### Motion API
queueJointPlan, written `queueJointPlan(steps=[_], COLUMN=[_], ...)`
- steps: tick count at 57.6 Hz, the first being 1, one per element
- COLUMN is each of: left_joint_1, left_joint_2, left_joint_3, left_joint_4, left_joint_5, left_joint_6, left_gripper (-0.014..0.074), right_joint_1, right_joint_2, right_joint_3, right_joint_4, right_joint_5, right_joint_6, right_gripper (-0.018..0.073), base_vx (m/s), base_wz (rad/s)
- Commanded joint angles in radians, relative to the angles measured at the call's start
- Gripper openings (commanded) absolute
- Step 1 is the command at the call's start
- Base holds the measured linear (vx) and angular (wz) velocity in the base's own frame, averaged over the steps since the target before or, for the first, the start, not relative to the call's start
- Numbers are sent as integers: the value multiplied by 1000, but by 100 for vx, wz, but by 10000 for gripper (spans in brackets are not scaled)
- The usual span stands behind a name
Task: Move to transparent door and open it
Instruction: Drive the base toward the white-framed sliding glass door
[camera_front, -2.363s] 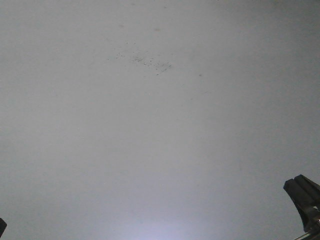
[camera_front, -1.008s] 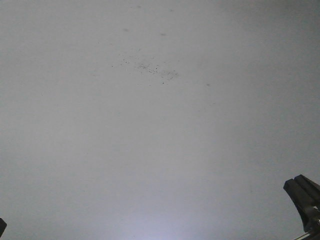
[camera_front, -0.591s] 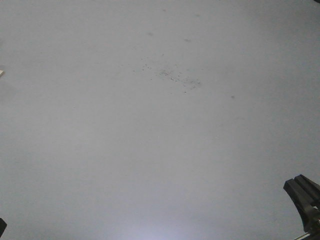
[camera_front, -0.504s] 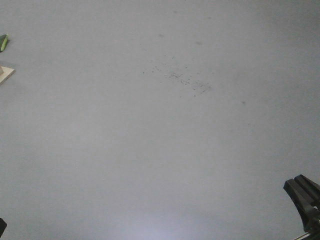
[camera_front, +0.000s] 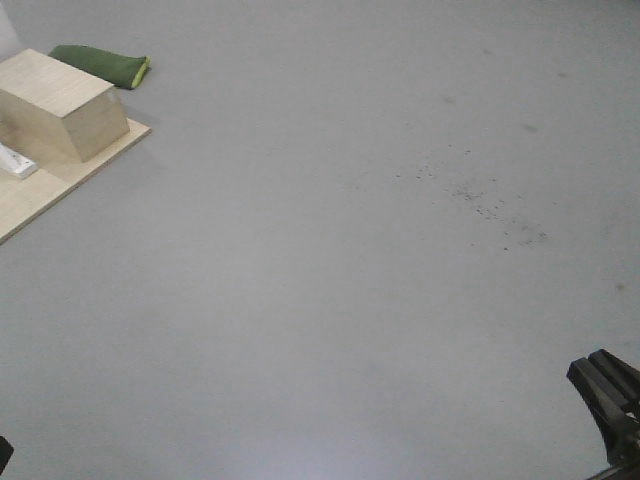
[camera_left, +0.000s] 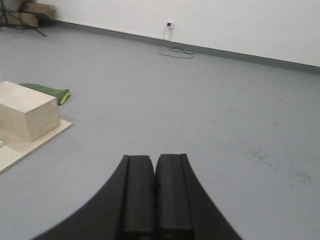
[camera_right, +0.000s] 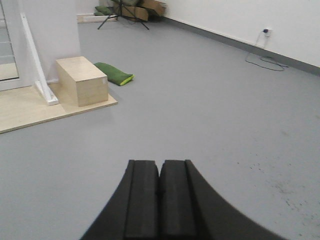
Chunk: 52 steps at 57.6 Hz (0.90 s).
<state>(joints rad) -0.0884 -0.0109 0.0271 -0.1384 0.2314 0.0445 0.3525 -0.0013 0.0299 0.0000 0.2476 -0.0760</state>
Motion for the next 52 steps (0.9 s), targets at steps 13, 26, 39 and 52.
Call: queueJointPlan(steps=[13, 26, 39, 52], left_joint_1=[0, 0, 0, 0], left_joint_2=[-13, -13, -13, -13], left_joint_3=[23, 23, 23, 23], left_joint_4=[-11, -11, -11, -11], left_joint_5=[-80, -80, -80, -80], left_joint_6=[-2, -2, -2, -2], left_gripper=[0, 0, 0, 0], right_joint_1=[-1, -1, -1, -1], right_joint_2=[16, 16, 16, 16], right_joint_3=[14, 14, 14, 14], right_joint_4=[0, 0, 0, 0], right_joint_5=[-77, -77, -77, -77], right_joint_6=[-3, -3, -3, -3], right_gripper=[0, 0, 0, 0], base_vx=[35, 37, 40, 43], base_wz=[54, 47, 41, 41])
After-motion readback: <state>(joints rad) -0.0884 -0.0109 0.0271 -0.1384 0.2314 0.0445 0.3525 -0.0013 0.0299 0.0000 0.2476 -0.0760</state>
